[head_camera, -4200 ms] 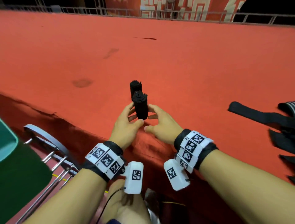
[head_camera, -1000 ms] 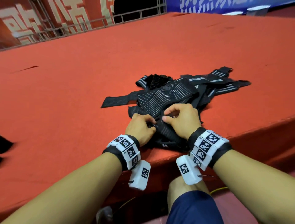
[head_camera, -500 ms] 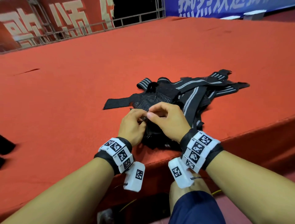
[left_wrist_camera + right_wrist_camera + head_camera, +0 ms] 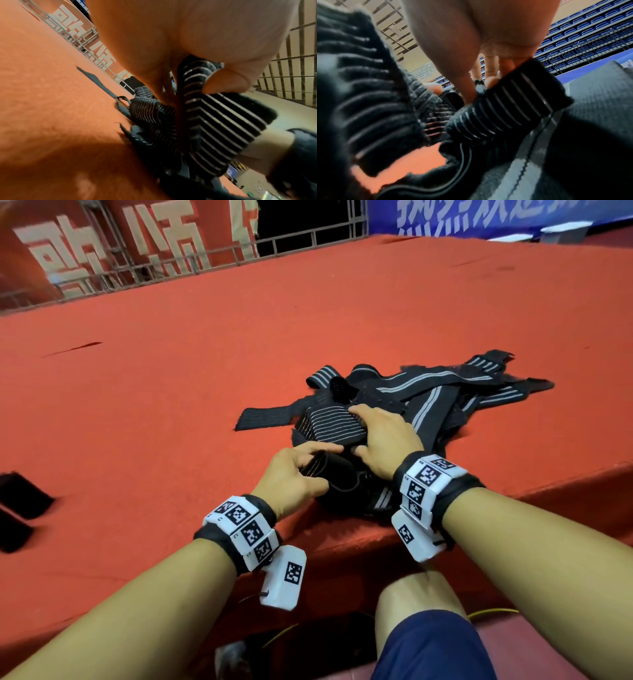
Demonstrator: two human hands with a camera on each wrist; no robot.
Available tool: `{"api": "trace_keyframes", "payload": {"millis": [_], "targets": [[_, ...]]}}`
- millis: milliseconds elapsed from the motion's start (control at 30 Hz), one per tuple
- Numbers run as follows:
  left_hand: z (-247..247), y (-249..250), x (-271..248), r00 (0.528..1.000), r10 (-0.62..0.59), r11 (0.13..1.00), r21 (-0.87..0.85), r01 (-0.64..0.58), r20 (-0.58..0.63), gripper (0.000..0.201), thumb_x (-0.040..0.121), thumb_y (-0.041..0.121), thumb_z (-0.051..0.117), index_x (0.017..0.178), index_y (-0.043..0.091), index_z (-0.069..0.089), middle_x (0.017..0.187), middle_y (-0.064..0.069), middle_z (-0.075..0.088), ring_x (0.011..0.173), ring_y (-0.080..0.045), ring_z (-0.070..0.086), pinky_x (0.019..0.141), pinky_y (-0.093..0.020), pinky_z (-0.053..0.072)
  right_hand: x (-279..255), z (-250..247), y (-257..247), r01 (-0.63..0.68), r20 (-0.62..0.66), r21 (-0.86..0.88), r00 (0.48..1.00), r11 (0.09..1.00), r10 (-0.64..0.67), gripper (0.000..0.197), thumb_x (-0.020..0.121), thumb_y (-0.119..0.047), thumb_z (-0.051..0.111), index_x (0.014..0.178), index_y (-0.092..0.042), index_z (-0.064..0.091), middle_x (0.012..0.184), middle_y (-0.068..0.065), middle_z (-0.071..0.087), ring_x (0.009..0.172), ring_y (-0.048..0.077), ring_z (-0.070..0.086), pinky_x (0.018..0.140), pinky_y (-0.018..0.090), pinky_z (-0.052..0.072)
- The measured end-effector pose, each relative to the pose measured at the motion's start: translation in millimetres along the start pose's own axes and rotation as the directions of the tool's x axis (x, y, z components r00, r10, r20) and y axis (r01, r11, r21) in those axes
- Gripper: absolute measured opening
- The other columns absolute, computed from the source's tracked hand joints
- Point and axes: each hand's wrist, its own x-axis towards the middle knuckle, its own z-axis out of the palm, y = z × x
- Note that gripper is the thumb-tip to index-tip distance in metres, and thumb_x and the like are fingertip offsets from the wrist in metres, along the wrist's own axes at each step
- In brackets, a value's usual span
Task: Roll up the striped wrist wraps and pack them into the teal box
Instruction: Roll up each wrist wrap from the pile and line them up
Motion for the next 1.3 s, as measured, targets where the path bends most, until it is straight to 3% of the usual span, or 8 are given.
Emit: {"api": "trace_keyframes", "payload": {"millis": [200, 300, 400, 433, 533, 633, 967, 1300], "targets": [[-14.2, 4.9, -3.9, 0.966, 0.029, 0.938, 0.342, 0.063, -0.256, 0.013, 0.062, 0.005, 0.06, 0.053, 0.014, 0.059, 0.064, 0.011, 0.06, 0.061, -0.024, 0.059, 0.054, -0.03, 0.05, 8.8, -5.9, -3.1, -0.214, -0.054, 0.198, 0.972, 0.957, 0.229, 0.041, 0.089, -0.011, 0.051, 0.129, -0.019, 0.057, 0.118, 0.019, 0.062, 0.111, 0.046, 0.056, 0.093, 0.045, 0.048], [-29.2, 1.8, -6.1, 0.921, -0.025, 0.918, 0.355, 0.175, -0.389, 0.024, 0.067, 0.001, 0.059, 0.05, 0.015, 0.052, 0.063, 0.004, 0.054, 0.06, -0.035, 0.059, 0.048, -0.038, 0.051, 13.1, -13.1, 1.8, -0.298, -0.122, 0.361, 0.924, 0.884, 0.361, 0.037, 0.087, -0.015, 0.05, 0.122, -0.016, 0.06, 0.112, 0.022, 0.064, 0.101, 0.043, 0.062, 0.089, 0.042, 0.054], [-39.8, 1.2, -10.8, 0.884, -0.003, 0.905, 0.375, 0.202, -0.468, 0.011, 0.064, 0.018, 0.057, 0.059, 0.009, 0.054, 0.068, -0.006, 0.058, 0.066, -0.036, 0.061, 0.059, -0.044, 0.053, 16.9, -22.5, 9.5, -0.309, -0.215, 0.552, 0.845, 0.775, 0.49, 0.024, 0.088, -0.012, 0.047, 0.11, -0.012, 0.058, 0.104, 0.012, 0.067, 0.067, 0.026, 0.069, 0.061, 0.017, 0.054], [-42.8, 0.5, -11.6, 0.866, 0.007, 0.901, 0.38, 0.212, -0.5, 0.012, 0.067, 0.018, 0.059, 0.062, 0.007, 0.055, 0.069, -0.009, 0.06, 0.068, -0.036, 0.061, 0.062, -0.044, 0.052, 16.6, -26.1, 11.4, -0.316, -0.237, 0.579, 0.817, 0.751, 0.526, 0.023, 0.09, -0.008, 0.049, 0.113, -0.009, 0.056, 0.108, 0.01, 0.065, 0.075, 0.024, 0.068, 0.063, 0.013, 0.049], [-52.8, 0.5, -13.6, 0.81, 0.029, 0.897, 0.372, 0.237, -0.586, 0.014, 0.074, 0.007, 0.065, 0.066, 0.008, 0.053, 0.07, -0.008, 0.058, 0.069, -0.031, 0.054, 0.06, -0.033, 0.037, 16.2, -32.5, 18.0, -0.365, -0.243, 0.602, 0.763, 0.71, 0.599, 0.045, 0.088, -0.004, 0.055, 0.133, -0.002, 0.048, 0.136, 0.019, 0.054, 0.125, 0.038, 0.052, 0.102, 0.032, 0.037], [-59.9, 1.7, -14.6, 0.795, 0.066, 0.896, 0.387, 0.218, -0.603, 0.027, 0.074, 0.006, 0.067, 0.064, 0.015, 0.044, 0.075, -0.003, 0.052, 0.067, -0.021, 0.045, 0.058, -0.027, 0.025, 11.3, -31.6, 9.4, -0.356, -0.223, 0.55, 0.809, 0.755, 0.544, 0.059, 0.086, -0.003, 0.057, 0.141, -0.001, 0.04, 0.149, 0.017, 0.041, 0.134, 0.034, 0.044, 0.109, 0.032, 0.031], [-69.5, 3.8, -29.6, 0.806, 0.033, 0.945, 0.28, 0.166, -0.591, 0.025, 0.08, 0.008, 0.075, 0.092, 0.027, 0.065, 0.083, 0.015, 0.067, 0.077, -0.007, 0.065, 0.072, -0.015, 0.049, -4.5, -19.8, -35.4, -0.219, -0.165, 0.28, 0.948, 0.934, 0.272, 0.052, 0.084, -0.01, 0.063, 0.135, -0.015, 0.055, 0.144, 0.007, 0.041, 0.119, 0.031, 0.055, 0.097, 0.032, 0.041], [-87.5, 1.6, -45.7, 0.783, 0.012, 0.94, 0.273, 0.203, -0.622, 0.019, 0.086, 0.014, 0.073, 0.082, 0.032, 0.067, 0.081, 0.014, 0.069, 0.084, -0.012, 0.068, 0.078, -0.021, 0.048, -10.9, -3.8, -56.3, -0.318, -0.123, 0.047, 0.939, 0.947, 0.322, 0.053, 0.079, -0.013, 0.068, 0.13, -0.025, 0.057, 0.145, 0.005, 0.037, 0.132, 0.038, 0.033, 0.11, 0.045, 0.028]]}}
